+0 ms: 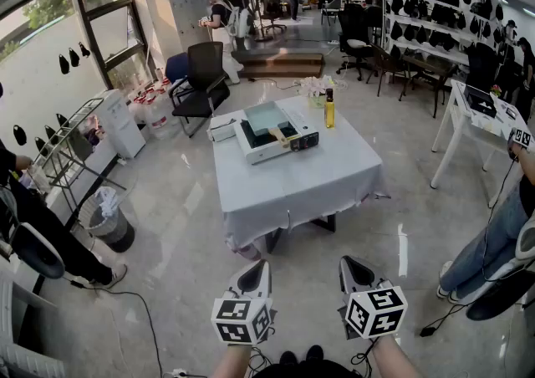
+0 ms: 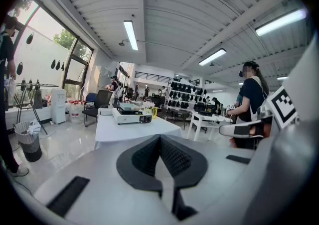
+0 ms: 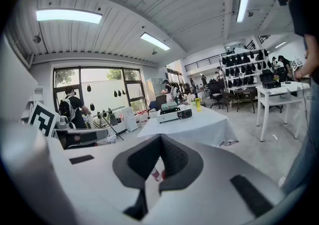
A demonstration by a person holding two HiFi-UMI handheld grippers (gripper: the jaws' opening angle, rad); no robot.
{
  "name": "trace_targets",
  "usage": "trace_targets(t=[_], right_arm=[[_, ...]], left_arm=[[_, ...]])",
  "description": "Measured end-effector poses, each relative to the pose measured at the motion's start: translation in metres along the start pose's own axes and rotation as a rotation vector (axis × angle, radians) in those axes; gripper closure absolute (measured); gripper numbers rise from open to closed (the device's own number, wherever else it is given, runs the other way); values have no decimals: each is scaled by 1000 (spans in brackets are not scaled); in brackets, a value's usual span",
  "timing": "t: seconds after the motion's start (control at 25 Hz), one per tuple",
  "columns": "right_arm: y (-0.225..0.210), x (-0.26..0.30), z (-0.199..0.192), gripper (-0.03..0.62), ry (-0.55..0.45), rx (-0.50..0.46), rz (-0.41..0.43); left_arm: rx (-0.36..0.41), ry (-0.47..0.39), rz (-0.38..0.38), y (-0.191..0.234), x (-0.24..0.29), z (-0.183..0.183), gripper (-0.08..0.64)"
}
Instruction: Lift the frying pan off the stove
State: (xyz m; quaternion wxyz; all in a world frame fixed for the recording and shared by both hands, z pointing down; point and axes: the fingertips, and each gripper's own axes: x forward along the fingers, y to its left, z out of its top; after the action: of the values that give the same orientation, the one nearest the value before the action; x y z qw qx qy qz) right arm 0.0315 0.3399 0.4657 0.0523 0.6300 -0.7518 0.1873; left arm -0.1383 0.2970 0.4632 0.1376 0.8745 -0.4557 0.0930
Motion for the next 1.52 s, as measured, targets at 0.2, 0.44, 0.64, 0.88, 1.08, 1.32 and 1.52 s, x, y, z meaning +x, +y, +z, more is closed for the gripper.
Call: trace_targets(t=[0.2, 0.44, 0.64, 0.88, 1.08, 1.32, 1.52], right_arm=[[-2, 1, -4, 592, 15, 6, 1], [-5, 0, -8, 592, 23, 20, 15], [-12, 2, -7, 591, 17, 10, 14], [-20, -1, -6, 530, 25, 48, 42], [-19, 0, -10, 467, 36, 79, 99], [-22, 13, -8, 429, 46, 102, 120], [-35, 39, -3, 416, 48, 105, 120]], left_arm=[[-1, -1, -3, -1, 1, 2, 548], [-30, 10, -9, -4, 4, -5, 546], [-48, 18, -14, -8, 7, -10, 545], [-84, 23, -3, -10, 9, -13, 502], [-101, 14, 21, -5, 11, -15, 467], [-98, 15, 32, 5, 21, -12, 448], [-103, 26, 15, 14, 52, -13, 430]])
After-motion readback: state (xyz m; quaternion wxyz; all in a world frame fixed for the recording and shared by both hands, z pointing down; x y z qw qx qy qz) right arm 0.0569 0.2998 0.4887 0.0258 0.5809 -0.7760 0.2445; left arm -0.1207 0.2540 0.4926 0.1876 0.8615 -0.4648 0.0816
